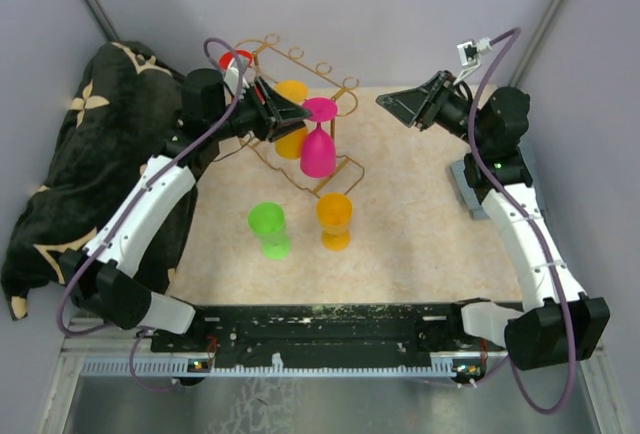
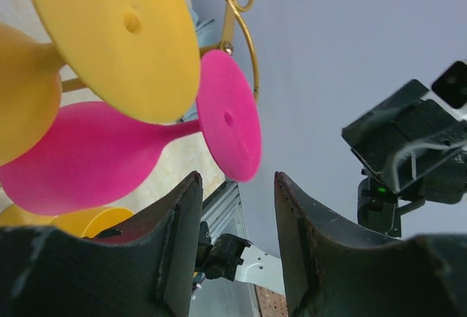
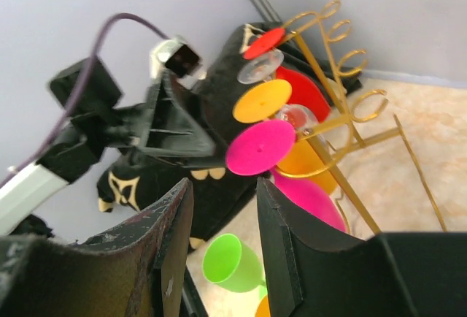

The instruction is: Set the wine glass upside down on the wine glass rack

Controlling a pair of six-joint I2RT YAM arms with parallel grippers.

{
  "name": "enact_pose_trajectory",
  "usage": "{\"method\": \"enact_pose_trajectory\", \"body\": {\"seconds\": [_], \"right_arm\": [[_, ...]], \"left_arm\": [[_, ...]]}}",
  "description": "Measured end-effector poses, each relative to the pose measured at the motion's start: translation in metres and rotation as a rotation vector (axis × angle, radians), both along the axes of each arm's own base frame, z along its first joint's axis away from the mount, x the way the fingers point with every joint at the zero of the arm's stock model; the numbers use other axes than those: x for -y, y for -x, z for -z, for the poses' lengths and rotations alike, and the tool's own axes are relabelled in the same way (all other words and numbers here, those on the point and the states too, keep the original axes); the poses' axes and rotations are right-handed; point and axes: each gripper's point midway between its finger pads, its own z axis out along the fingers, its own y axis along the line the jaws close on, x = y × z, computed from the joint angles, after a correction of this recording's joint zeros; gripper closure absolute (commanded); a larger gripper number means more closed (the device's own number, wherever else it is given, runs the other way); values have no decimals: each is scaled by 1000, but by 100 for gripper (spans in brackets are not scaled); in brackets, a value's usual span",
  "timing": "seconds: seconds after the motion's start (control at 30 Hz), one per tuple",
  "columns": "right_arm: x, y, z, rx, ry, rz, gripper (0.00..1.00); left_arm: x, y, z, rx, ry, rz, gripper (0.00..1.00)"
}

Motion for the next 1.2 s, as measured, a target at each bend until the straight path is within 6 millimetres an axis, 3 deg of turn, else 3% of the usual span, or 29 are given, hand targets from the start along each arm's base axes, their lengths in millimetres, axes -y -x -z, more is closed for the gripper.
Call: {"method": "enact_pose_trajectory", "body": {"seconds": [0.37,0.57,0.67,0.87,1.2], "right_arm": [[10,-2,68,-214,177,120,60],[-31,36,121,-312,373,40,60],[-39,50,143,-347,465,22,60],[-29,57,190,-426,617,73,60],[-37,76,262,-533,801,32,61]], "left_arm": [[-12,26,-44,106,8,5,50],[-25,38,-57,167,-34,-22,50],[-32,41,-63,200,-61,-47,50],[-44,46,-68,234,-99,-91,50],[-50,48,-68,249,-121,-119,50]]}}
